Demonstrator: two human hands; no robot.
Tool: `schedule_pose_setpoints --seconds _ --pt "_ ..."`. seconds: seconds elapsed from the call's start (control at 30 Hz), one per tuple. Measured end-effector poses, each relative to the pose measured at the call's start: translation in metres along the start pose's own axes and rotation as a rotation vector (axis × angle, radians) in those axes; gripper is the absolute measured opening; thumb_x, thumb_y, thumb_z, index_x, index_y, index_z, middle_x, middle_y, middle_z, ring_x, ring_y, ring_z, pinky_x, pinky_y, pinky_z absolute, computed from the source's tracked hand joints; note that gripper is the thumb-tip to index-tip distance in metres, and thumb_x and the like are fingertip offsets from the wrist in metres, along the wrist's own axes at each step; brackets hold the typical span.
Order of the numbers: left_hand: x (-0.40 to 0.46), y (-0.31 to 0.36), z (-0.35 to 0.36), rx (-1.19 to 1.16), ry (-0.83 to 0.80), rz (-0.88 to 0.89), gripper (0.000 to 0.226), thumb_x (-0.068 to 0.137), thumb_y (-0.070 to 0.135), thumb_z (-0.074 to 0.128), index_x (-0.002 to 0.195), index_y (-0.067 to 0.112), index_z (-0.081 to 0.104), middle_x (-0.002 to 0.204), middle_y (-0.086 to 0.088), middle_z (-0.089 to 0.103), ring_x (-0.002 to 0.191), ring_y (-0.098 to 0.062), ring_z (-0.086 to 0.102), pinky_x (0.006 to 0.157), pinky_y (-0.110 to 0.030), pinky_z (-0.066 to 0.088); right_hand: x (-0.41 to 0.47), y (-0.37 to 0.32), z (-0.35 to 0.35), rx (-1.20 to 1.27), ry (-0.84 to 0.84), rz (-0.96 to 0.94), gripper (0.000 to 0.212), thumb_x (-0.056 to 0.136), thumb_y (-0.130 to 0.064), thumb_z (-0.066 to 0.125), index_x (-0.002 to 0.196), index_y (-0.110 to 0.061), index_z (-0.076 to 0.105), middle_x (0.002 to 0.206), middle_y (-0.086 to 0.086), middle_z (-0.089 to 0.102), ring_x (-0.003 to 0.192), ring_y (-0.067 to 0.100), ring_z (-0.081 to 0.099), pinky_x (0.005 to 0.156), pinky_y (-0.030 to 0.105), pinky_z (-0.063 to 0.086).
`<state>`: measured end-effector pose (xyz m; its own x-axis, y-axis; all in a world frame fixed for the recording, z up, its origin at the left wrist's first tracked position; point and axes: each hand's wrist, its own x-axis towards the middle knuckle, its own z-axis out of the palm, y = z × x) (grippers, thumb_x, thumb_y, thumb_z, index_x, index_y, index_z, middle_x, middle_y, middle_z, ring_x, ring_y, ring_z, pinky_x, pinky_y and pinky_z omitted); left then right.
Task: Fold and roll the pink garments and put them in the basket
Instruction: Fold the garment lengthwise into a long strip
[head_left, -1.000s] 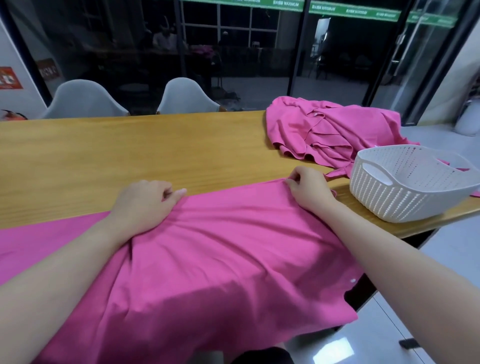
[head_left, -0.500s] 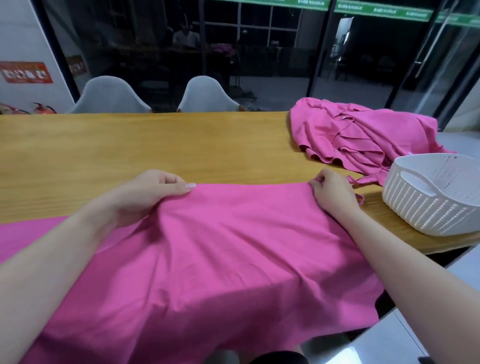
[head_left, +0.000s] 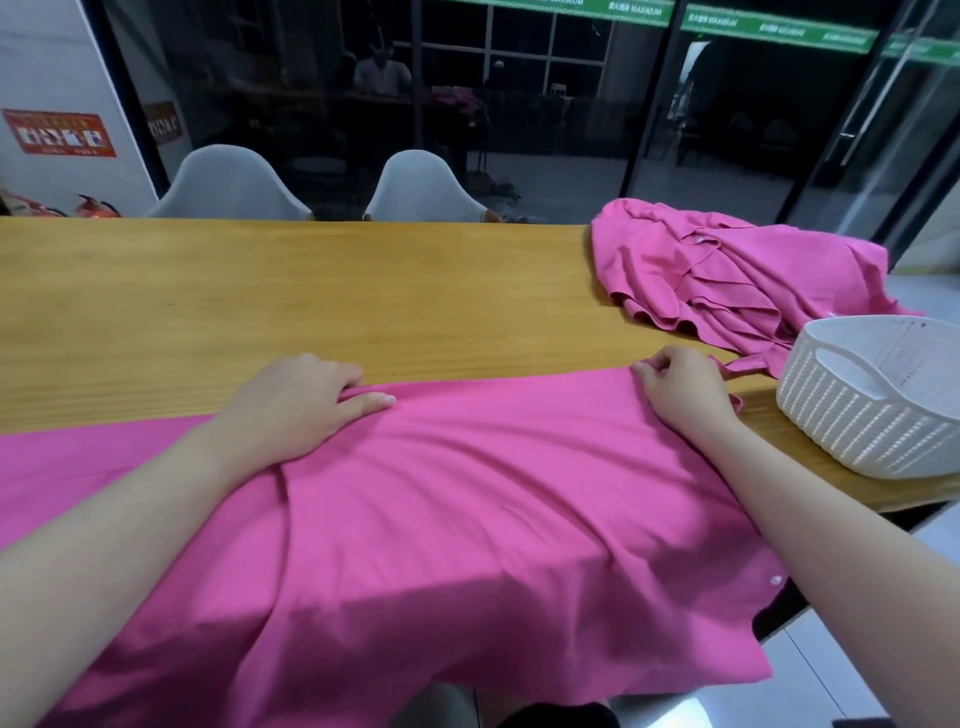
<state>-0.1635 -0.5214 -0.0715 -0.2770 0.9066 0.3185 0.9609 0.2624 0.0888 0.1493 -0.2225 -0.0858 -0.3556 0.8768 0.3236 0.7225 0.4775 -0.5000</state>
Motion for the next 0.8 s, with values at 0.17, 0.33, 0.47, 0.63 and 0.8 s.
schedule_pose_setpoints --seconds 0.17,0.33,0.47,0.63,0.8 --pt "-0.003 -0.007 0.011 0.039 0.082 0.028 0.060 0.092 0.076 0.022 0.068 0.024 0.039 0.060 0.001 0.057 0.064 -0.030 0.060 0.053 -0.038 0.038 0.001 0.003 0.000 -0.070 0.066 0.030 0.031 0.091 -0.029 0.067 0.070 -0.007 0.061 0.073 0.015 0.065 0.084 0.041 0.063 0.076 0.044 0.050" --pt "0.000 -0.004 0.012 0.079 0.065 -0.017 0.042 0.100 0.056 0.041 0.071 0.025 0.038 0.072 -0.005 0.065 0.075 -0.035 0.065 0.060 -0.040 0.047 0.000 0.005 -0.002 -0.203 0.036 0.002 0.059 0.092 -0.039 0.064 0.045 -0.010 0.043 0.052 0.011 0.045 0.076 0.044 0.057 0.073 0.045 0.047" --pt "-0.001 -0.001 0.009 0.070 0.045 -0.044 0.048 0.097 0.064 0.038 0.072 0.024 0.039 0.067 0.000 0.059 0.073 -0.033 0.063 0.060 -0.039 0.046 0.001 0.004 -0.005 -0.249 0.007 0.002 0.049 0.097 -0.040 0.059 0.063 -0.005 0.056 0.082 0.027 0.065 0.094 0.048 0.061 0.080 0.048 0.048" --pt "0.010 0.021 0.013 0.013 0.058 -0.017 0.048 0.096 0.067 0.042 0.070 0.028 0.034 0.067 0.003 0.054 0.076 -0.032 0.063 0.059 -0.037 0.039 0.014 0.015 -0.020 -0.437 -0.027 -0.028 0.042 0.102 -0.034 0.055 0.112 0.006 0.060 0.114 0.029 0.066 0.108 0.047 0.063 0.086 0.048 0.048" --pt "0.025 0.034 0.018 -0.001 0.055 -0.012 0.050 0.095 0.069 0.042 0.069 0.027 0.035 0.064 0.005 0.053 0.075 -0.032 0.063 0.059 -0.037 0.037 0.016 0.022 -0.024 -0.405 0.025 -0.029 0.033 0.099 -0.034 0.060 0.102 -0.001 0.059 0.107 0.024 0.067 0.100 0.043 0.065 0.077 0.047 0.048"
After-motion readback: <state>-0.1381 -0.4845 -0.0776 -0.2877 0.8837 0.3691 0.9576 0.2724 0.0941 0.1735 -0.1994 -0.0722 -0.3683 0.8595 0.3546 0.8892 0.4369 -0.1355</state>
